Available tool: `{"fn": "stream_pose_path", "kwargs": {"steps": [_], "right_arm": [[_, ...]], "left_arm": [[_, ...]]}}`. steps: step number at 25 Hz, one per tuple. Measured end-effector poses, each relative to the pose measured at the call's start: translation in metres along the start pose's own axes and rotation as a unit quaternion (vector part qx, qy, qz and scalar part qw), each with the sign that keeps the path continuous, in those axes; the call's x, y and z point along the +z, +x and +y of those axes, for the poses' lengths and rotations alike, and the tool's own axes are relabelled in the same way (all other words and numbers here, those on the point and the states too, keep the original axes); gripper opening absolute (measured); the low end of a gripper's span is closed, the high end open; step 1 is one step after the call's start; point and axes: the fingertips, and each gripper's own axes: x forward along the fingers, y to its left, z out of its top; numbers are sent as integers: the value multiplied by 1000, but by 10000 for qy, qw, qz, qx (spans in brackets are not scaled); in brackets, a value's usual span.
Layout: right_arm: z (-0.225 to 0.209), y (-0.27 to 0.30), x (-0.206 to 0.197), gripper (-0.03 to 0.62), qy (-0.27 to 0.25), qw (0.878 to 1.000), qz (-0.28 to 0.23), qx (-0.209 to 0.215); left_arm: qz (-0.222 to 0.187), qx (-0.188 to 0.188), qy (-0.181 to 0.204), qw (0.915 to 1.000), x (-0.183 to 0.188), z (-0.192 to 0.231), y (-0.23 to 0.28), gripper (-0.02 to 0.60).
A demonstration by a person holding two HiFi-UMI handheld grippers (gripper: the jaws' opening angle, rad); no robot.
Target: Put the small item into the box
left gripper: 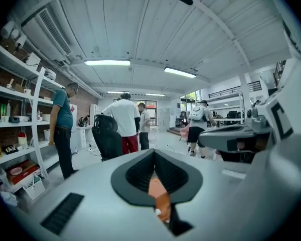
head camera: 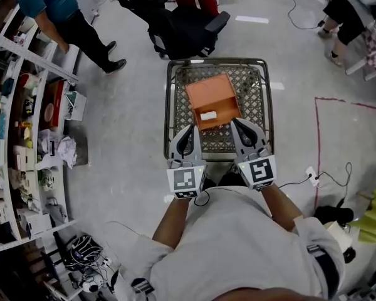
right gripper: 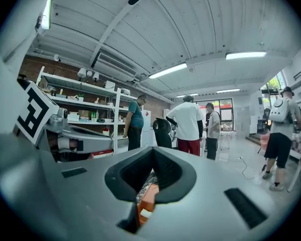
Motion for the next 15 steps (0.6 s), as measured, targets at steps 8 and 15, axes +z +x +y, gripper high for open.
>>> {"fn": "stream_pose_path", "kwargs": {"steps": [8,15], "right_arm": [[8,3,17,3,1,9999,-78,-115],[12,5,21,3,-60,9998,-95,-155]], "left_arm": [[-212,-172,24,9996,13,7,-6,8],[-228,-333,-21,9992,12,6,-3,8]]}}
